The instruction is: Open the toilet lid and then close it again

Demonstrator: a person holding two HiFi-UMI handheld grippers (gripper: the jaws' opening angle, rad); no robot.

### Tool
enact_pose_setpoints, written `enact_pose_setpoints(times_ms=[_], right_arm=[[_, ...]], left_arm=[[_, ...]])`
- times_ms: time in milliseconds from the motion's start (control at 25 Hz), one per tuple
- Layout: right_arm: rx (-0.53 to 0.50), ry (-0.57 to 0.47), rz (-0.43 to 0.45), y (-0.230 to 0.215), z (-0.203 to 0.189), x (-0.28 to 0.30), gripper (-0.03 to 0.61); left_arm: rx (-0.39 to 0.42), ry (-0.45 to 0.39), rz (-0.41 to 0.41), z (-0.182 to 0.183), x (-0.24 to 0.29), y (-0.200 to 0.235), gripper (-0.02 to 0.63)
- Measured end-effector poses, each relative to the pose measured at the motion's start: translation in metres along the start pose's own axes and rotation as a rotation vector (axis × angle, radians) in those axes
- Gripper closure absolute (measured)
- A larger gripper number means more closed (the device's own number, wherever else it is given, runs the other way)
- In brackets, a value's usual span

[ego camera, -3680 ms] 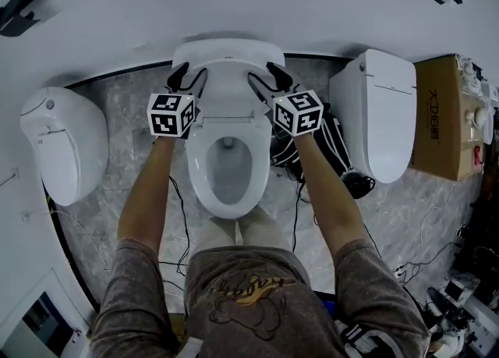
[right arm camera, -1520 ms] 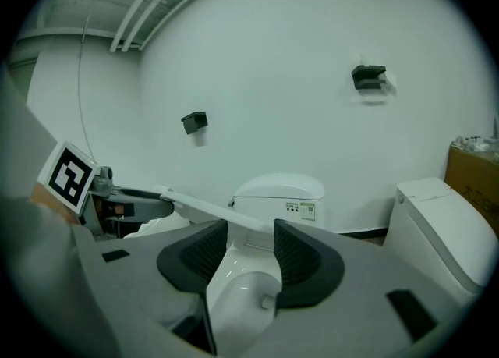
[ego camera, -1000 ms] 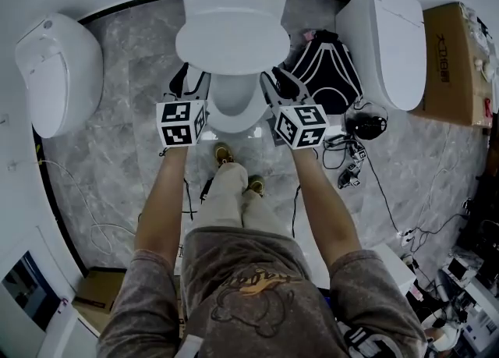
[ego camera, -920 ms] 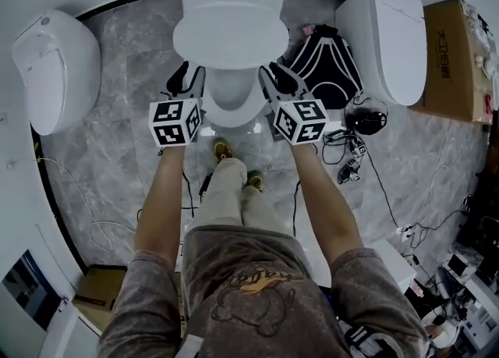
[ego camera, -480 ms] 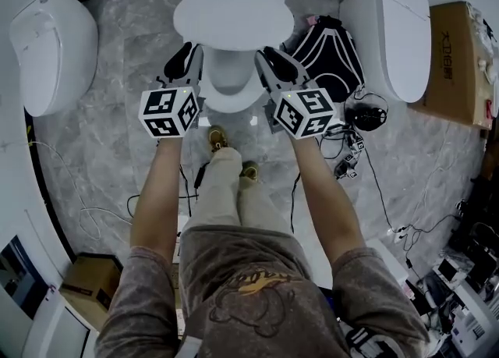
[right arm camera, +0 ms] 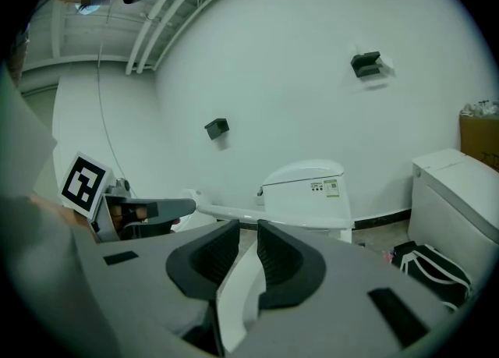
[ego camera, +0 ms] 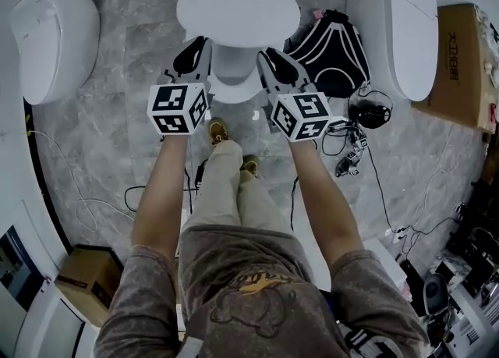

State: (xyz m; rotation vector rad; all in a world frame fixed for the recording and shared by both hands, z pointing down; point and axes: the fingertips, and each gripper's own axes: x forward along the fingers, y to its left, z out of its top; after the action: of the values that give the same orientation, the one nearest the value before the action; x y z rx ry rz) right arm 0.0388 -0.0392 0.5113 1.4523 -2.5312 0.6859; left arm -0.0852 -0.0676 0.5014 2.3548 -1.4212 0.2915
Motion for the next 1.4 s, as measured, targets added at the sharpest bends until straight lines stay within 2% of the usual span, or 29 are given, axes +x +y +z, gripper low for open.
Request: enact_pose_setpoints(times_ms=[160,1400], right_arm=[[-0.009,0.004,-0.004,0.002,-0.014,-0.004,0.497],[0.005,0.106,-0.023,0.005,-0.159,-0.018,0.522]], left_arm=[[0.016,0.008,0.004,-0.019,-0.009,-0.004,0.595],[0.013,0.091,0.007,-0.166,-0.037,-0.003,0.598]])
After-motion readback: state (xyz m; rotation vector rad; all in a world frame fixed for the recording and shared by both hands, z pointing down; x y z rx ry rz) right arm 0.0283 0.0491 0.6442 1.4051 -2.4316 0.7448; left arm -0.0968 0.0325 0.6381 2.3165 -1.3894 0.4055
